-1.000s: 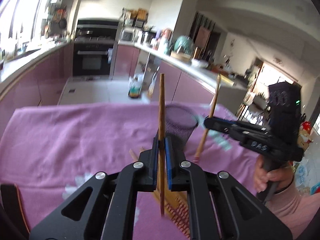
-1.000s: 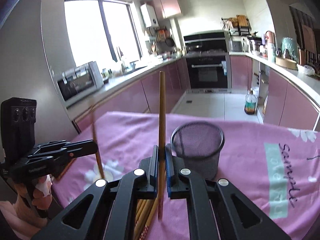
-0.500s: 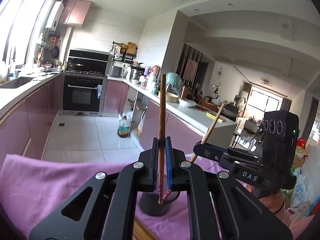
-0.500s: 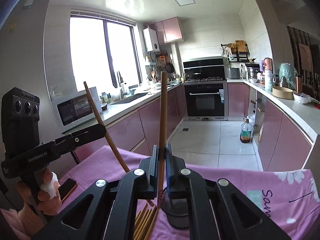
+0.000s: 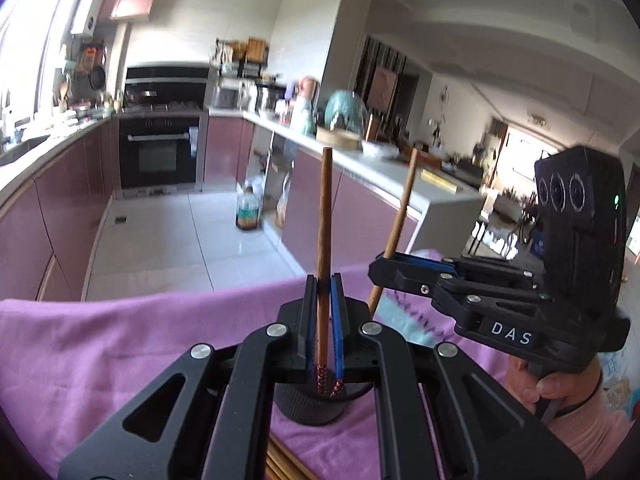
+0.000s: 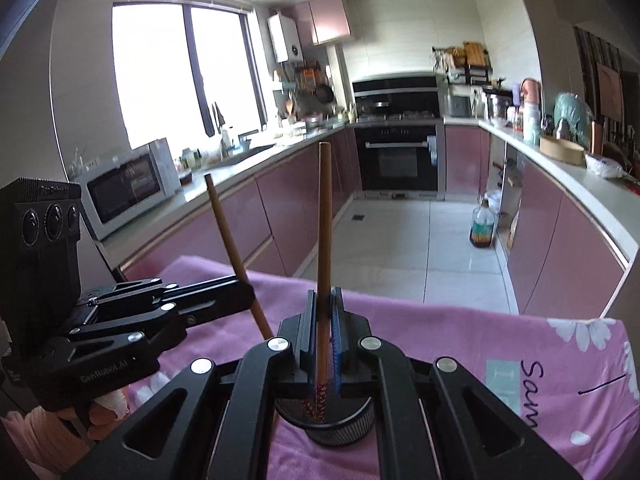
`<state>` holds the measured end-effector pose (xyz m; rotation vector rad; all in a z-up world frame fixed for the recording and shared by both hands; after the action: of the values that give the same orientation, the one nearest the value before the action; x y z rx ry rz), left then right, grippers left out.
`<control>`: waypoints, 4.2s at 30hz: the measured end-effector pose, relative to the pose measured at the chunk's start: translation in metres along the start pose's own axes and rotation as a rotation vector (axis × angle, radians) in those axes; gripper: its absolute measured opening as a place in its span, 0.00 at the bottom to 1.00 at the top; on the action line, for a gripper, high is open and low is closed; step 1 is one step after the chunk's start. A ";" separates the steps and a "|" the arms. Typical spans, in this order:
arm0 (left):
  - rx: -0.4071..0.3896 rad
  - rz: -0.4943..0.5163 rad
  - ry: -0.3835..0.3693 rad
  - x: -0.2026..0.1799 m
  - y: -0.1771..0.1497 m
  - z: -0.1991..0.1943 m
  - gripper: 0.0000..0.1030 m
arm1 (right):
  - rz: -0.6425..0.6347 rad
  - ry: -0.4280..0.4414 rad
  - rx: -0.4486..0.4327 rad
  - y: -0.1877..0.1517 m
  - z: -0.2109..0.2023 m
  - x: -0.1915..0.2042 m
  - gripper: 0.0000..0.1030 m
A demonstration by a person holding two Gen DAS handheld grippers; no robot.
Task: Organize utensils
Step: 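Lift the chopstick with the right gripper and drop it into the mesh cup, then move the open right gripper back over the chopstick pile, then close the right gripper on another chopstick from the pile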
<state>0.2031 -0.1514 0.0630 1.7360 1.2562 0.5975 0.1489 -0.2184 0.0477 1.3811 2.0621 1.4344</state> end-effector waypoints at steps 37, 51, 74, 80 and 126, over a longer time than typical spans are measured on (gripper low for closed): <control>-0.053 0.036 0.154 0.049 -0.058 -0.037 0.48 | -0.043 0.043 -0.023 -0.038 -0.017 0.036 0.33; 0.221 0.004 0.210 0.087 -0.187 -0.038 0.49 | 0.023 0.093 0.257 -0.144 0.031 0.053 0.34; 0.333 0.021 0.171 0.076 -0.235 -0.030 0.45 | 0.005 0.012 0.341 -0.182 0.050 0.065 0.33; 0.344 0.037 0.173 0.075 -0.236 -0.028 0.45 | -0.014 -0.023 0.351 -0.182 0.052 0.063 0.33; 0.366 0.058 0.261 0.084 -0.228 -0.007 0.09 | 0.020 -0.018 0.345 -0.170 0.063 0.050 0.06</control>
<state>0.1159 -0.0497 -0.1397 2.0489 1.5781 0.6768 0.0732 -0.1507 -0.1105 1.5348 2.3718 1.1029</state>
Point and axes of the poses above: each gripper's, at about its wrist camera, not at the fingertips, and z roughly the way its jaws point, x to its left, y to its top, the point moved 5 cm from there along z, roughly the way its jaws point, and after that the axes turned 11 degrees about y, right-handed, at the moved point
